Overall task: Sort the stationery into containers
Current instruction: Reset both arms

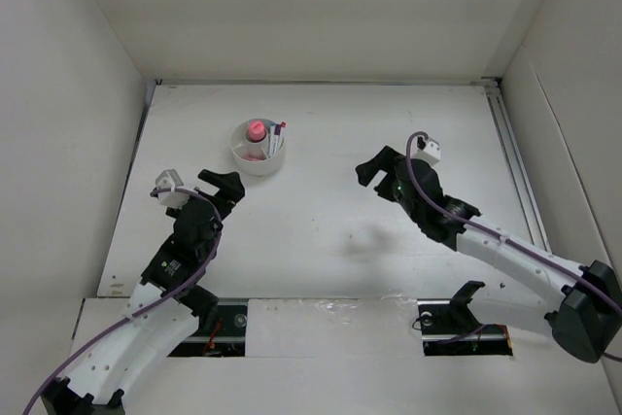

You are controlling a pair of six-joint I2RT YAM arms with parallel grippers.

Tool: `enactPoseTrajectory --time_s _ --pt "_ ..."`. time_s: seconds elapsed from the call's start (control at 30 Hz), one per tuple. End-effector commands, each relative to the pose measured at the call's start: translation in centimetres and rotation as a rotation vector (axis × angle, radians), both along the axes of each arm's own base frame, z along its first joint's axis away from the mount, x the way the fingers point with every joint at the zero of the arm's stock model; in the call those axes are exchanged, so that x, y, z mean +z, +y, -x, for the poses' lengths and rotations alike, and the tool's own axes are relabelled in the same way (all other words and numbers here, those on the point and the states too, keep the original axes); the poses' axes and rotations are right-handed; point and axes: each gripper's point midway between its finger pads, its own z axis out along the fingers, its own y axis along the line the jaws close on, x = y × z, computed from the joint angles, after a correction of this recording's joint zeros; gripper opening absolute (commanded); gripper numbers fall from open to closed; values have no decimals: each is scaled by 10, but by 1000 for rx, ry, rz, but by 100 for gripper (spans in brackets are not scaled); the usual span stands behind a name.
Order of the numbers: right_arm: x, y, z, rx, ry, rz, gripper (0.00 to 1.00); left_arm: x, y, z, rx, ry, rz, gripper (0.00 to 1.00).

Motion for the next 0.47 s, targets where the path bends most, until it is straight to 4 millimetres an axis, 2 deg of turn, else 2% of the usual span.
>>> enactPoseTrajectory --time_s 0.0,0.2,0.3,0.43 --pt "25 -8 -8 -21 -71 -45 93 8 3 -2 29 -38 26 100" --pt "20 -9 -8 -4 -55 -51 93 -4 3 -2 29 -2 4 100" --pt "25 -10 -7 -4 -65 -58 93 2 0 -5 14 -25 0 100" --pt "24 -11 -8 3 -58 -66 93 0 0 -5 14 -17 -5 100"
